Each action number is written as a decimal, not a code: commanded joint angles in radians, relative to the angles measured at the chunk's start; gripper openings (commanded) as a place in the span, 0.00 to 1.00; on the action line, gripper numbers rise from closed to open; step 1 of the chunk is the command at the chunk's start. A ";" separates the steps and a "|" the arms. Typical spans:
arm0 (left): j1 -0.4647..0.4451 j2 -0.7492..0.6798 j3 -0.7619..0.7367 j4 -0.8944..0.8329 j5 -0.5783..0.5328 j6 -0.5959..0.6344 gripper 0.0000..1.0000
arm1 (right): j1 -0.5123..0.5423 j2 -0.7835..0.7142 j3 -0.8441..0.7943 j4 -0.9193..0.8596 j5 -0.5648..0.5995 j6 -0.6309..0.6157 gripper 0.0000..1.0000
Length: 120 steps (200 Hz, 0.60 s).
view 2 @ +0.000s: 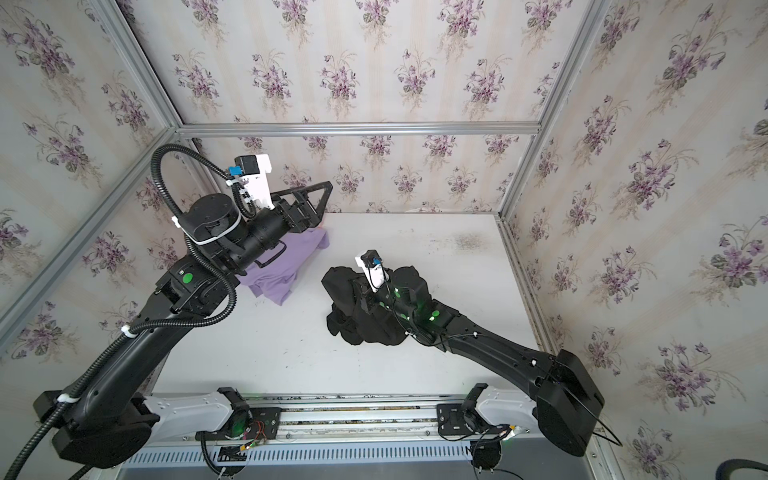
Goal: Pick out a specific cloth from the pile
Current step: 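Lower the black cloth onto the table center with the right gripper and release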
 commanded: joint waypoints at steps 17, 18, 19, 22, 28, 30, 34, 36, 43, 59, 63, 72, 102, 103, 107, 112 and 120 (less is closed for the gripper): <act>0.007 -0.004 -0.011 0.024 0.001 -0.004 0.99 | 0.016 0.019 -0.014 0.082 0.003 0.081 0.00; 0.008 -0.004 -0.011 0.024 0.001 -0.005 1.00 | 0.017 0.019 -0.014 0.083 0.002 0.083 0.00; 0.008 -0.004 -0.012 0.024 0.001 -0.004 0.99 | 0.017 0.020 -0.014 0.085 0.002 0.084 0.00; 0.008 -0.004 -0.012 0.025 0.001 -0.005 0.99 | 0.018 0.020 -0.015 0.087 0.002 0.093 0.00; 0.009 -0.005 -0.014 0.025 0.000 -0.005 0.99 | 0.020 0.023 -0.017 0.095 -0.002 0.106 0.00; 0.010 -0.004 -0.015 0.025 0.001 -0.007 0.99 | 0.020 0.024 -0.018 0.097 -0.004 0.110 0.00; 0.010 -0.005 -0.015 0.024 0.001 -0.007 0.99 | 0.022 0.027 -0.020 0.103 -0.009 0.118 0.00; 0.010 -0.004 -0.015 0.026 0.001 -0.006 0.99 | 0.022 0.028 -0.021 0.105 -0.010 0.121 0.00; 0.010 -0.005 -0.016 0.026 0.001 -0.006 1.00 | 0.025 0.034 -0.025 0.114 -0.015 0.133 0.00; 0.011 -0.004 -0.019 0.026 0.002 -0.006 0.99 | 0.033 0.053 -0.035 0.132 -0.025 0.155 0.00; 0.011 -0.005 -0.019 0.026 0.003 -0.008 0.99 | 0.035 0.058 -0.038 0.136 -0.027 0.161 0.00; 0.011 -0.005 -0.022 0.026 0.003 -0.008 0.99 | 0.037 0.070 -0.046 0.150 -0.031 0.179 0.00; 0.014 -0.041 -0.031 0.027 0.003 -0.005 0.99 | 0.039 0.087 -0.071 0.192 -0.038 0.253 0.00; 0.014 -0.041 -0.031 0.027 0.003 -0.006 0.99 | 0.039 0.087 -0.072 0.194 -0.038 0.255 0.00; 0.014 -0.042 -0.032 0.027 0.003 -0.006 0.99 | 0.039 0.086 -0.075 0.198 -0.037 0.262 0.00; 0.014 -0.043 -0.035 0.028 0.002 -0.006 0.99 | 0.039 0.085 -0.078 0.202 -0.037 0.268 0.00; 0.014 -0.044 -0.038 0.030 0.001 -0.004 1.00 | 0.039 0.083 -0.078 0.202 -0.032 0.277 0.00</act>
